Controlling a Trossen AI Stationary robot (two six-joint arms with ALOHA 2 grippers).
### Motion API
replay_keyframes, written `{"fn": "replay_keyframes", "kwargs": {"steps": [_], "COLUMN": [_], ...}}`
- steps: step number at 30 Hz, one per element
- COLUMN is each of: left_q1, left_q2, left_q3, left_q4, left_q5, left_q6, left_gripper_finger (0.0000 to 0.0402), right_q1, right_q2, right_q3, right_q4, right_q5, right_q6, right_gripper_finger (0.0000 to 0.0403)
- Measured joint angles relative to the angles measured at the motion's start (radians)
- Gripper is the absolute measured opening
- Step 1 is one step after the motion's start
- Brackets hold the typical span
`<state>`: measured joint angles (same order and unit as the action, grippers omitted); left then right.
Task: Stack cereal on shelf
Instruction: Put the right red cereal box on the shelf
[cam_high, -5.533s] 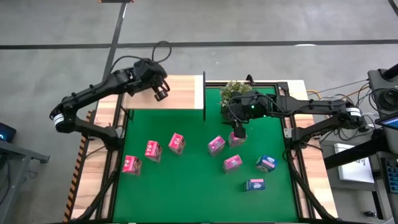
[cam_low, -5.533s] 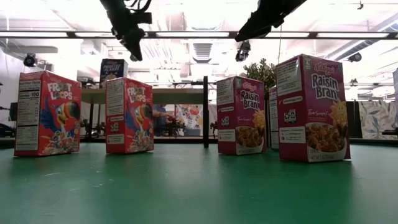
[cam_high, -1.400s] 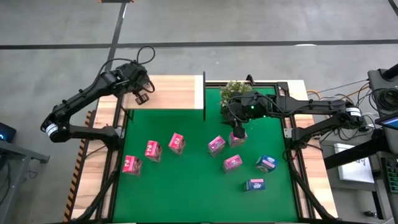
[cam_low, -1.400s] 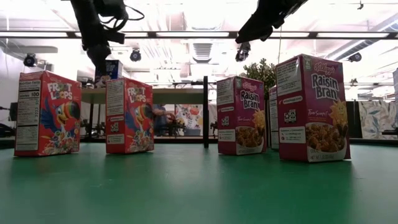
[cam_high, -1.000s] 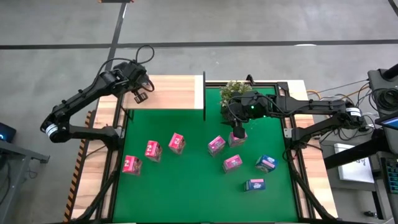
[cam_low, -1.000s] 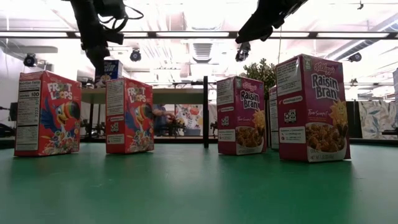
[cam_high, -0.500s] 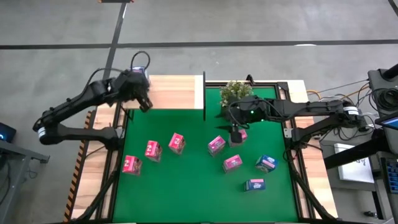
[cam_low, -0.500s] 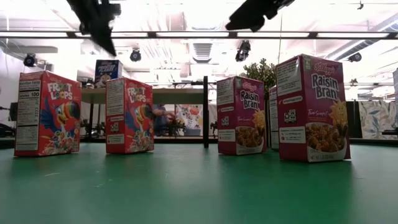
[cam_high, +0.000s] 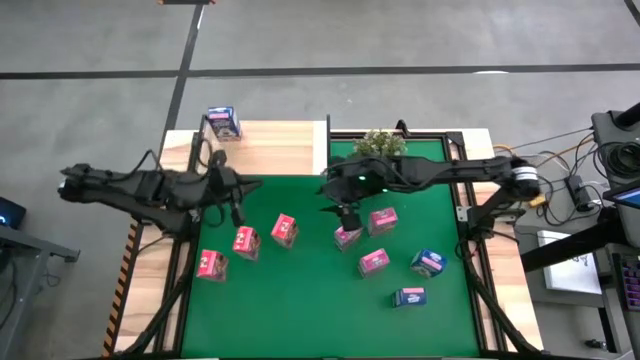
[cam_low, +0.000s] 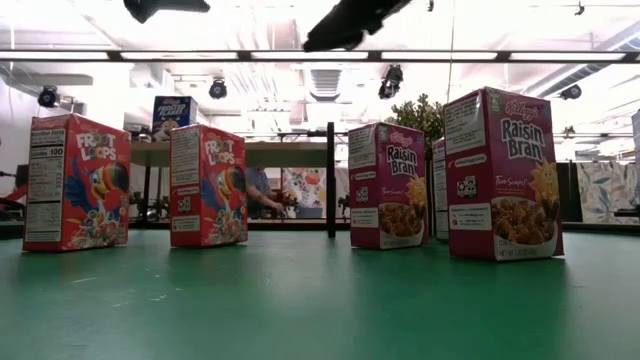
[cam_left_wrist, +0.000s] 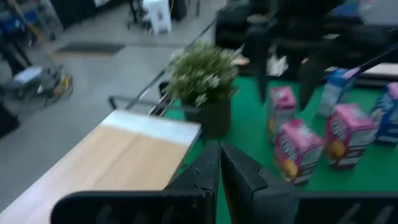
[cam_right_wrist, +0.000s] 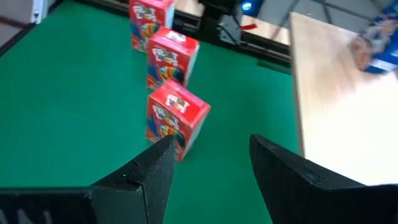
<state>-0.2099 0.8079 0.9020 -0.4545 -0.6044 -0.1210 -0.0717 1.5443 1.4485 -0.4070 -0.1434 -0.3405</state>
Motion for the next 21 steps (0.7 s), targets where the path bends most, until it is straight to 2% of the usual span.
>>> {"fn": "replay_keyframes", "kwargs": {"steps": [4, 6, 12, 21], "left_q1": [-0.079, -0.094, -0.097, -0.097], "left_q2": [-0.024, -0.035, -0.073, -0.116], "left_q3": [-0.066, -0.090, -0.114, -0.114], "left_q4": [0.134, 0.176, 0.209, 0.207], "left_q5": [-0.066, -0.067, -0.068, -0.067], "left_q6": [0.047, 0.068, 0.080, 0.086], "left_gripper_finger": [0.0000, 0.0000, 0.0000, 0.0000], "right_q1": [-0.003, -0.005, -0.007, -0.009], "right_q2": [0.126, 0.189, 0.370, 0.574], "right_q3": [0.168, 0.251, 0.486, 0.731], "right_q4": [-0.087, -0.140, -0.291, -0.425], "right_q5": [-0.066, -0.108, -0.241, -0.253], "right_q6": [-0.074, -0.116, -0.254, -0.335], "right_gripper_finger": [0.0196, 0.0196, 0.0196, 0.0196]}}
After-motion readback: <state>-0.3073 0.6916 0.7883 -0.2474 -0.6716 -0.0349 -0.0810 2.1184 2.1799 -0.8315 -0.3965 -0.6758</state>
